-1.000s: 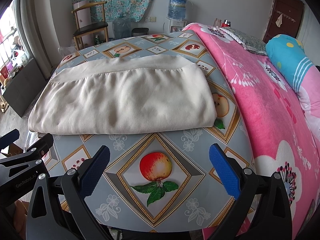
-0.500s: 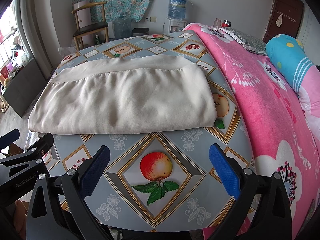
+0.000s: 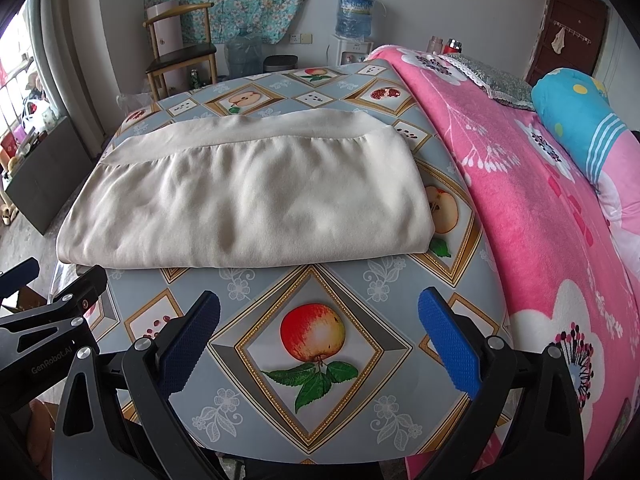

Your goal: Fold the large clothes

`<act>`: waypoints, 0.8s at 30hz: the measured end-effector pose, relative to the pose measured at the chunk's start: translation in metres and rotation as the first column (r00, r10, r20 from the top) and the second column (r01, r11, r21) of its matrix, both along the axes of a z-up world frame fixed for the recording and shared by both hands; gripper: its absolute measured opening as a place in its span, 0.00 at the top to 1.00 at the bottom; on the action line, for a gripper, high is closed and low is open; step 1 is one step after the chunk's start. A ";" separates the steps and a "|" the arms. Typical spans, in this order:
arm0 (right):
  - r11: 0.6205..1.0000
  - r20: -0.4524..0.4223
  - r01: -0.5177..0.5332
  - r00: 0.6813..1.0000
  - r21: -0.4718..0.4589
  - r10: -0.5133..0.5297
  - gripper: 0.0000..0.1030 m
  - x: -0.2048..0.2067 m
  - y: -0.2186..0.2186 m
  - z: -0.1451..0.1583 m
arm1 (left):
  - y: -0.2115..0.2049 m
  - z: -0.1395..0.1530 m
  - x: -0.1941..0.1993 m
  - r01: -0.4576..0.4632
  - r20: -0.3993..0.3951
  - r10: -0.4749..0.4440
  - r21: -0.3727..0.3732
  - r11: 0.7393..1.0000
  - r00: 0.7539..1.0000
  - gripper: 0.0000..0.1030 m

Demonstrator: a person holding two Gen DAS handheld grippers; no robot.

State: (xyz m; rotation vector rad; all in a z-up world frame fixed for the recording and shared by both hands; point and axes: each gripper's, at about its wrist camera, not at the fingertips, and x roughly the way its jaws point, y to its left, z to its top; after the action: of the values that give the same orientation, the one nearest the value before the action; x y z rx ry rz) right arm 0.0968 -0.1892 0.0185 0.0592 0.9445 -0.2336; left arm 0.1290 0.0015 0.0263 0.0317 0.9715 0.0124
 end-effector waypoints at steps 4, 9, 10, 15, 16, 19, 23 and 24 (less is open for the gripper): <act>1.000 0.000 0.000 1.000 0.000 0.000 0.06 0.000 0.001 0.000 | 0.000 0.000 0.000 0.001 -0.001 -0.001 0.000 1.000 1.000 0.08; 1.000 0.000 -0.001 1.000 -0.001 0.001 0.06 0.000 0.001 0.000 | 0.000 0.000 0.000 0.000 0.000 0.000 0.000 1.000 1.000 0.08; 1.000 0.000 -0.001 1.000 -0.001 0.001 0.06 0.000 0.000 0.000 | 0.000 0.000 0.000 0.000 0.000 0.000 0.000 1.000 1.000 0.08; 1.000 -0.001 0.001 1.000 -0.001 -0.001 0.06 0.000 0.001 -0.001 | 0.000 -0.001 0.000 0.001 -0.001 -0.001 0.001 1.000 1.000 0.08; 1.000 -0.001 0.001 1.000 0.000 -0.001 0.06 0.000 0.001 0.000 | 0.000 0.000 0.000 0.000 0.000 0.000 0.001 1.000 1.000 0.08; 1.000 0.000 0.000 1.000 -0.002 0.000 0.06 0.000 0.002 -0.001 | 0.000 -0.001 0.000 0.000 0.000 0.000 0.001 1.000 1.000 0.08; 1.000 0.000 0.001 1.000 -0.001 -0.001 0.06 0.000 0.002 -0.001 | 0.000 0.000 0.000 0.001 0.000 -0.001 0.002 1.000 1.000 0.08; 1.000 -0.003 0.002 1.000 0.002 -0.002 0.06 0.001 0.000 -0.001 | 0.000 -0.001 0.000 0.002 -0.001 -0.002 0.002 1.000 1.000 0.08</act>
State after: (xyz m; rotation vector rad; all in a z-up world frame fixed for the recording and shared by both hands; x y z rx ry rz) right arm 0.0973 -0.1887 0.0178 0.0618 0.9480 -0.2342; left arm 0.1291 0.0010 0.0256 0.0343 0.9726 0.0108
